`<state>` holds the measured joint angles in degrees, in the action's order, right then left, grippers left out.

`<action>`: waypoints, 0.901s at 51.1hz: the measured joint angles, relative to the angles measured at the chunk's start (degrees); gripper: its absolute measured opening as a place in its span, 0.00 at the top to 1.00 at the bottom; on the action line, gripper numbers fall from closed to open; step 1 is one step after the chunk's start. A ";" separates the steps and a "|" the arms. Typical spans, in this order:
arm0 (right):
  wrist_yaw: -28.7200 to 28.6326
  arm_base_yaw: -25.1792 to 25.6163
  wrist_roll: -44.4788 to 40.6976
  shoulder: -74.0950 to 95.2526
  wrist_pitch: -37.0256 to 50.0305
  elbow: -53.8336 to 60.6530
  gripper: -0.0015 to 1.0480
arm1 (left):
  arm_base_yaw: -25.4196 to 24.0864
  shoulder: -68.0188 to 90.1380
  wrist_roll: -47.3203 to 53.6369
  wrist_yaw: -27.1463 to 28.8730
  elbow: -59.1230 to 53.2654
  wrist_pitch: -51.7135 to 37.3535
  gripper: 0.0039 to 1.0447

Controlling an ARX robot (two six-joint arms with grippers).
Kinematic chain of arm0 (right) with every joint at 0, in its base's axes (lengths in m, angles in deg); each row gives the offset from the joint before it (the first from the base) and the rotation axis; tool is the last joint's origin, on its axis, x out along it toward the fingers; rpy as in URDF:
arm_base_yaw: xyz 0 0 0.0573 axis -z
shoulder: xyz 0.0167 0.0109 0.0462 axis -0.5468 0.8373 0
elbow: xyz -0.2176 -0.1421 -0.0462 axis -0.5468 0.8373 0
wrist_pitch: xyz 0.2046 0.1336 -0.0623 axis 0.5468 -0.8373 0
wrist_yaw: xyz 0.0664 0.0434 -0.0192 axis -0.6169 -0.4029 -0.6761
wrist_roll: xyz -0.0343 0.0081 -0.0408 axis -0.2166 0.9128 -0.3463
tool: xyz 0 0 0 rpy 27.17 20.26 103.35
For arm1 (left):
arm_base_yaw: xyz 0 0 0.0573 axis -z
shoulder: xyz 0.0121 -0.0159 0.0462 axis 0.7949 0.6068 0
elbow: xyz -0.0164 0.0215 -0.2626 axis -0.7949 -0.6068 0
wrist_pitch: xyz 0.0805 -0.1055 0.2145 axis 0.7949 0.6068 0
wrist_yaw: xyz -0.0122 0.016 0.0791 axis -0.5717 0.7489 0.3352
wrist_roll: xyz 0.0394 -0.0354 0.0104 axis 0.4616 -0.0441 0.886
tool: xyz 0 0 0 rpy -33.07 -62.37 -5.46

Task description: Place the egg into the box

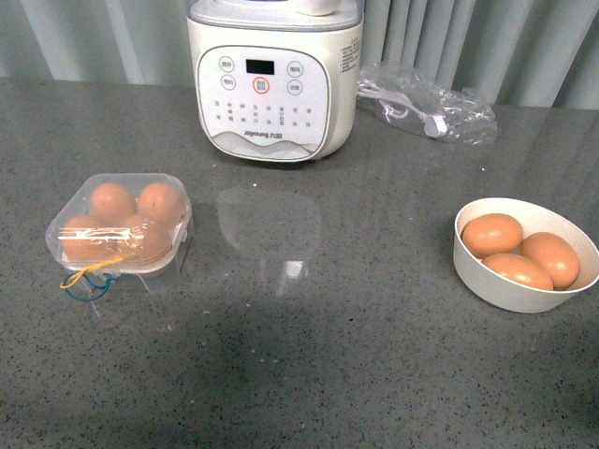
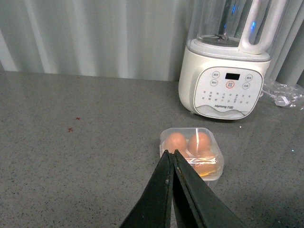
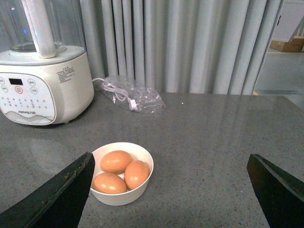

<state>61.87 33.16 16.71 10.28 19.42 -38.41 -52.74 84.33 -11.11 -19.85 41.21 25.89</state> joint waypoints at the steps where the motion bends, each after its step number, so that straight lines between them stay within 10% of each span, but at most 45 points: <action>1: 0.00 0.00 0.00 0.00 0.00 0.00 0.07 | 0.00 0.00 0.02 0.02 0.00 0.00 0.91; 25: 0.00 0.00 0.00 0.00 0.00 0.00 0.07 | 0.00 0.00 0.04 0.00 0.00 0.00 0.06; 46: 0.00 0.00 0.00 0.00 0.00 0.00 0.07 | 0.00 0.00 0.17 0.00 0.00 0.00 0.06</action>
<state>61.87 33.16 16.71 10.28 19.42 -38.41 -52.74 84.33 -10.94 -19.85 41.21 25.89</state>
